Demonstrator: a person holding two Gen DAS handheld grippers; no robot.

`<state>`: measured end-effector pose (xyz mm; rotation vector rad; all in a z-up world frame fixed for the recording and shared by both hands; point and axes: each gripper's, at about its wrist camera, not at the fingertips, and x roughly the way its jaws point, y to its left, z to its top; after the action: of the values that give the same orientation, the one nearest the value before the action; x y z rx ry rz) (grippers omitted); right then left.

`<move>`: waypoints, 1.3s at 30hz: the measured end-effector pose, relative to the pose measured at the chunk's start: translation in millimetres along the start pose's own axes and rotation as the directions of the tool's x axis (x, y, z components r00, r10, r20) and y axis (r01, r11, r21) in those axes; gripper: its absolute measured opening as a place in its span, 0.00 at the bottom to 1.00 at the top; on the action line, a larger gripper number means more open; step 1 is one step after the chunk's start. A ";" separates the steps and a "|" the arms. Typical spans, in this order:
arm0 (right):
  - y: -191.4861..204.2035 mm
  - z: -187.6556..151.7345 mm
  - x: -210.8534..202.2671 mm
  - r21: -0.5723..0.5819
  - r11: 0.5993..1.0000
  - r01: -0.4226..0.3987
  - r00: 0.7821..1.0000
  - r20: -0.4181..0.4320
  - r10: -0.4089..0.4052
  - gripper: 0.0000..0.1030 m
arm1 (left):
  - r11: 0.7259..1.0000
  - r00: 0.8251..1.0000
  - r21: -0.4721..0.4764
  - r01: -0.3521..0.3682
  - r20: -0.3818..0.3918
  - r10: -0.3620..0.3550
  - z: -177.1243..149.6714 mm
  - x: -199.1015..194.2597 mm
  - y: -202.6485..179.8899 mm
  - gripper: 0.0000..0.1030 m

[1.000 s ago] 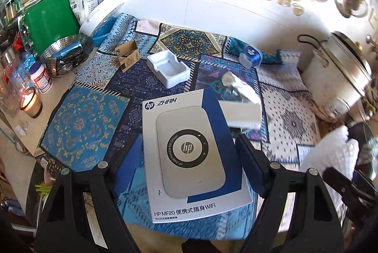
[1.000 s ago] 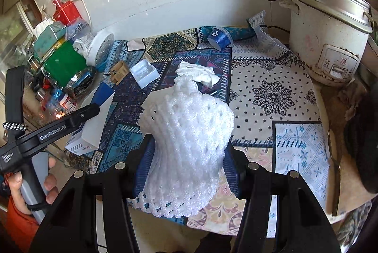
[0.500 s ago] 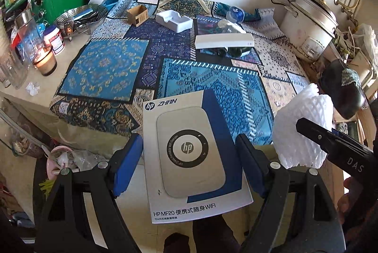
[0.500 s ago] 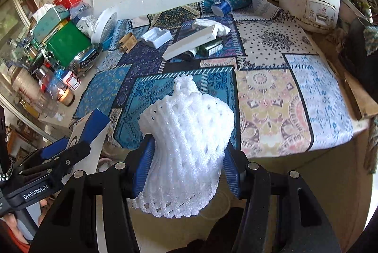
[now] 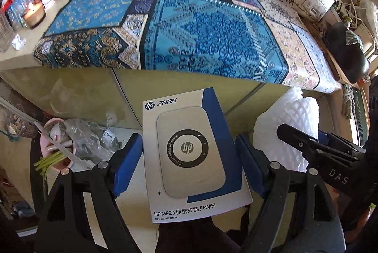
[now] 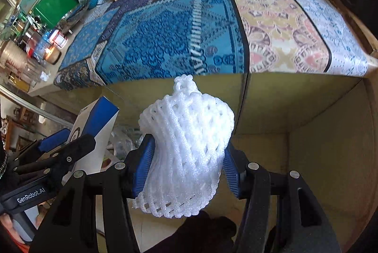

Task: Collect trash
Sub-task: 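Carry the foam net and HP card down toward the floor bin with both grippers, then open both grippers over the white bin, dropping the foam net and card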

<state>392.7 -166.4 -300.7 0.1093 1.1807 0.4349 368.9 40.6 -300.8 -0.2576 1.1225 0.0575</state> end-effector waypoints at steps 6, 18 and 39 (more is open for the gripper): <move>-34.7 -33.1 53.5 0.010 1.000 0.015 0.994 -0.108 -0.014 0.50 | 1.000 0.996 -0.012 0.004 -0.088 -0.005 -28.6 68.0 -6.3 0.77; -113.5 -99.1 220.2 0.035 0.999 0.012 0.969 -0.247 -0.003 0.51 | 0.986 0.973 -0.158 0.049 -0.214 -0.083 -94.2 265.0 27.3 0.77; -167.2 -171.7 441.2 -0.027 0.999 -0.028 0.944 -0.328 0.017 0.54 | 0.939 0.890 -0.329 0.103 -0.391 -0.235 -211.4 537.8 78.7 0.75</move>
<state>417.6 -173.6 -802.1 0.0225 1.5014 0.5051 402.6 22.7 -882.7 -0.6676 1.5238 0.0143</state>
